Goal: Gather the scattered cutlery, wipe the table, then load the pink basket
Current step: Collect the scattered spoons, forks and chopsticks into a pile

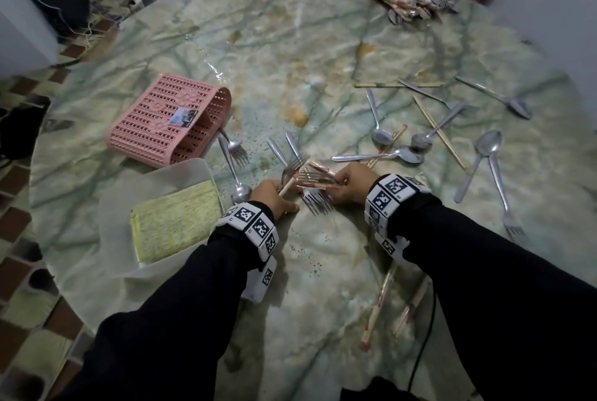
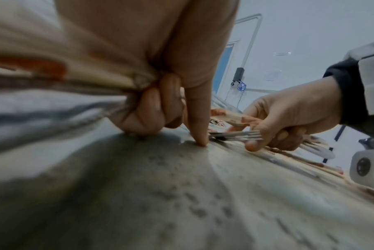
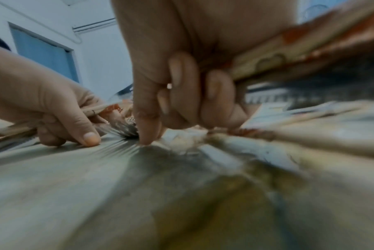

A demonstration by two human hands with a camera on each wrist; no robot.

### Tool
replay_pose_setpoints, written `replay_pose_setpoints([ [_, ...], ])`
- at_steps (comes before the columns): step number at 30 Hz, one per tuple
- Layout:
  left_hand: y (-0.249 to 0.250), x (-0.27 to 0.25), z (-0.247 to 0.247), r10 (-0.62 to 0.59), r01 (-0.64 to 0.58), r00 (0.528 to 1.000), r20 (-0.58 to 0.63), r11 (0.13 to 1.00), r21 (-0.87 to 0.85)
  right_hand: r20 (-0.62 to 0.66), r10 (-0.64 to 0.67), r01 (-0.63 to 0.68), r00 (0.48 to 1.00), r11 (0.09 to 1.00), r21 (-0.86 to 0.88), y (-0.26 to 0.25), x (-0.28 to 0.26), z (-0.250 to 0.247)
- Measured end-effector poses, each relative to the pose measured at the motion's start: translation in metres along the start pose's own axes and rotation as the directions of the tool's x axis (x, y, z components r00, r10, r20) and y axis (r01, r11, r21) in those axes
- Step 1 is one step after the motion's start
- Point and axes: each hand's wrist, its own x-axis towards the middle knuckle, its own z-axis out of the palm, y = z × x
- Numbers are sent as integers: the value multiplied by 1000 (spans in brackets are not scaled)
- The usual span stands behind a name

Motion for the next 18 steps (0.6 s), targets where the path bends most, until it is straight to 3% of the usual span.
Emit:
replay_pose_setpoints([
  [4, 1, -2, -3, 9, -11, 999, 35, 999, 50, 8, -7, 7, 1000, 997, -76, 4, -16, -9],
  [10, 9, 3, -10, 63, -61, 982, -181, 998, 14, -96, -104, 116, 990, 984, 133, 6, -18, -25],
  [13, 15, 5, -12, 82, -70, 989, -121, 992, 100, -72, -155, 161, 985, 983, 88, 2, -17, -24],
  [18, 17, 13, -11, 92, -95, 995, 22, 969, 226, 96, -263, 278, 960, 938, -209, -8, -12, -22],
])
